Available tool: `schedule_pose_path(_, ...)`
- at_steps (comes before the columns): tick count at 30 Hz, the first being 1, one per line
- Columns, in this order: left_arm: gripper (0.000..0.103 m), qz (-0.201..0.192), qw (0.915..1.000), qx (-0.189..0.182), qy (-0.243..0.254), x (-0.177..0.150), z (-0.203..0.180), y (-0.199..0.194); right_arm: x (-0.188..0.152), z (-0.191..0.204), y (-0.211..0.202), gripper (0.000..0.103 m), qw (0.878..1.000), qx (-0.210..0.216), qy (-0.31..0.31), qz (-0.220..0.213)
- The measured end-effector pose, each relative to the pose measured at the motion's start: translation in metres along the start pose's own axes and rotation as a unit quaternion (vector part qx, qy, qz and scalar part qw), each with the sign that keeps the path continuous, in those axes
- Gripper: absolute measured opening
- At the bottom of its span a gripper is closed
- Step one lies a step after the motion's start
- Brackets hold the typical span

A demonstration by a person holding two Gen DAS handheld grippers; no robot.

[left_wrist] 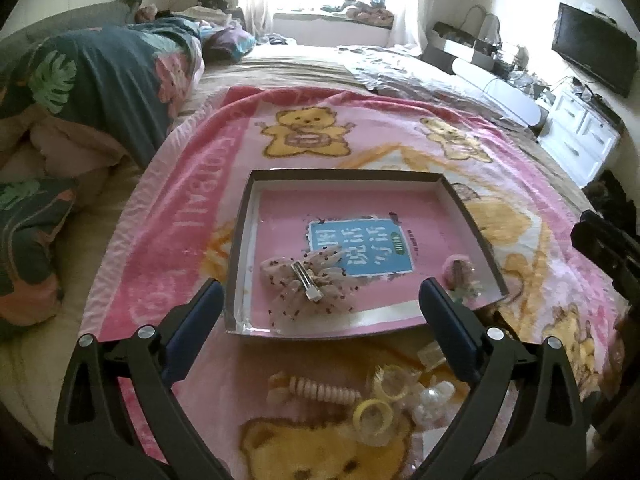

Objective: Organize jewelry
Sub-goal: 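Open both grippers to drop the clips inside the box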

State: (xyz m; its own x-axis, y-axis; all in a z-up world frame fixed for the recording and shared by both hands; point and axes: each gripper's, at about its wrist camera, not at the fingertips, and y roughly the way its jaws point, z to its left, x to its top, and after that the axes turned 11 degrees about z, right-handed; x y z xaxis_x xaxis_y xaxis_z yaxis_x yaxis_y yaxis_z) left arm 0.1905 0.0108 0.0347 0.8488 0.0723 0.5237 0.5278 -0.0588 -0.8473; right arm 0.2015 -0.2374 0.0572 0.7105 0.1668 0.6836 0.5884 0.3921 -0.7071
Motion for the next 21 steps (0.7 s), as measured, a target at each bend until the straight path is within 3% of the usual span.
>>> schedule_pose_path(21, 0.092, -0.008, 0.9998, 0.004, 0.019, -0.058, 0.002, -0.042, -0.047, 0.024, -0.049, 0.096, 1.000, -0.008, -0.027, 0.011)
